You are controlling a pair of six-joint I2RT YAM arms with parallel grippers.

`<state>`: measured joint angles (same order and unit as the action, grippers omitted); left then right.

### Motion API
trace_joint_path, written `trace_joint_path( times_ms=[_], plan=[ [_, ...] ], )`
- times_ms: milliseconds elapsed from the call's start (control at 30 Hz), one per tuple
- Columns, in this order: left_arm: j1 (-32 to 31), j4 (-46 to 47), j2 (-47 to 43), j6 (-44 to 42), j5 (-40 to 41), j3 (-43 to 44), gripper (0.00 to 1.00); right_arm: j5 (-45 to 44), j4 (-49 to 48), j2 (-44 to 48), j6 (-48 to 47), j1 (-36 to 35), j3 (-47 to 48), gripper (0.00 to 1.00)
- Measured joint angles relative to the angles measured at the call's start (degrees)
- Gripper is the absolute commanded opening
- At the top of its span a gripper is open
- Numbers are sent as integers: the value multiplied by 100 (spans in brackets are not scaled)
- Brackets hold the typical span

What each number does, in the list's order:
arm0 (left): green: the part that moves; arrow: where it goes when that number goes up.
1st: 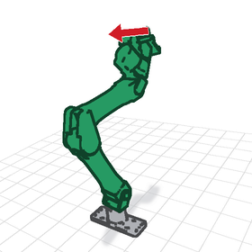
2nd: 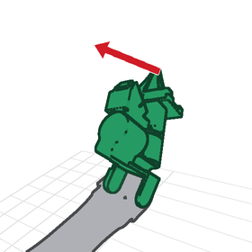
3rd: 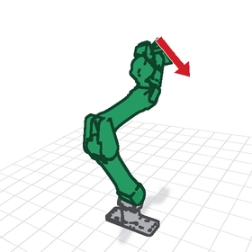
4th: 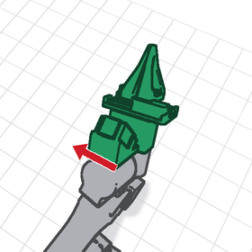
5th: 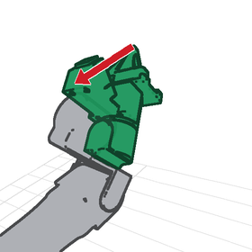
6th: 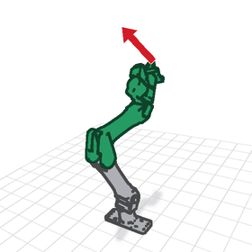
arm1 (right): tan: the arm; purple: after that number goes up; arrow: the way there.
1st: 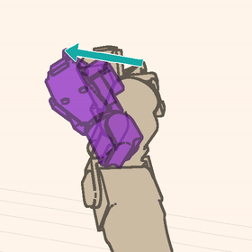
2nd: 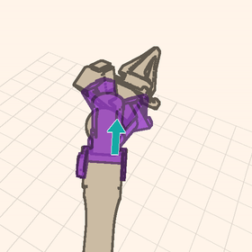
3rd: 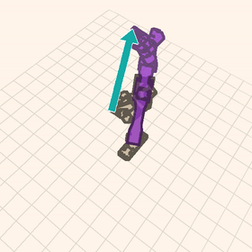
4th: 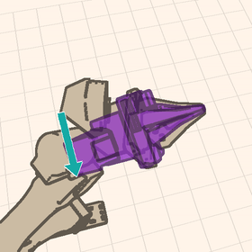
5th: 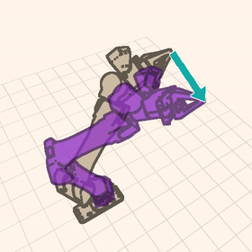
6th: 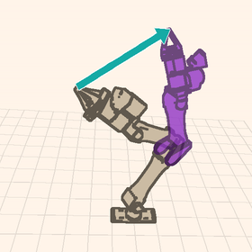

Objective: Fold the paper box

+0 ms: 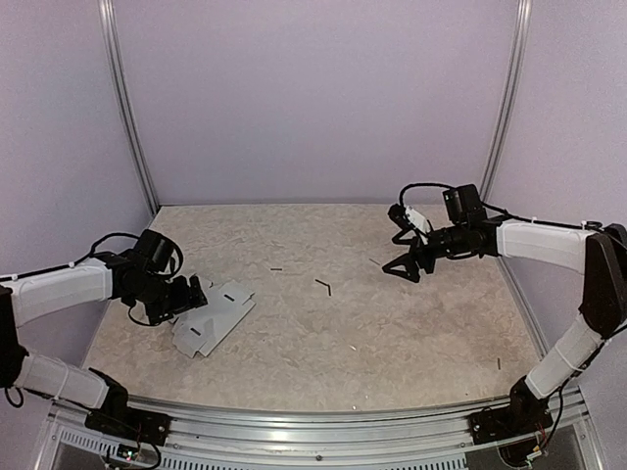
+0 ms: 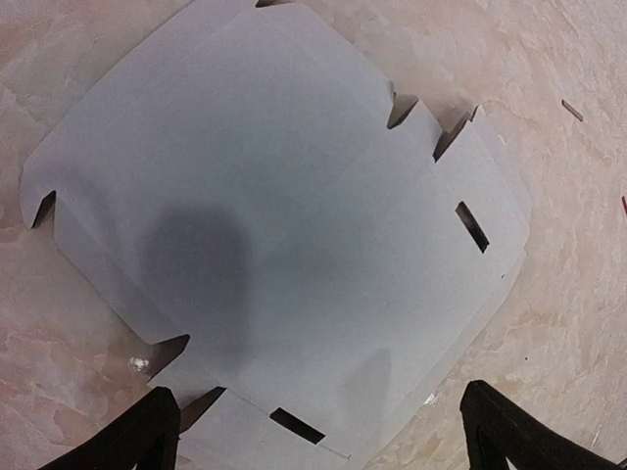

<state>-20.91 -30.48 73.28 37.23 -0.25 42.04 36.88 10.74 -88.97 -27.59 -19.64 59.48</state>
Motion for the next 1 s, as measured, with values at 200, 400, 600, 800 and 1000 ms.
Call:
trace_joint_path(
  times_ms=[200, 400, 600, 800, 1000],
  plan=[
    [229, 101, -769, 769, -33, -811, 97, -72, 282, -295, -249, -459, 157, 91],
    [619, 452, -927, 1143, -313, -1272, 95, -789, 310, -883, -153, -1421, 638, 75],
    [651, 612, -916, 997, -11, -1132, 91, -951, 466, -1436, 251, -2124, 1440, 68],
    [667, 1130, -457, 332, 190, -544, 87, -1156, 507, -1440, 448, -2181, 1510, 69],
    [267, 1506, 743, -63, 70, -179, 87, -1436, 533, -1410, 483, -2179, 1366, 69]
  ],
)
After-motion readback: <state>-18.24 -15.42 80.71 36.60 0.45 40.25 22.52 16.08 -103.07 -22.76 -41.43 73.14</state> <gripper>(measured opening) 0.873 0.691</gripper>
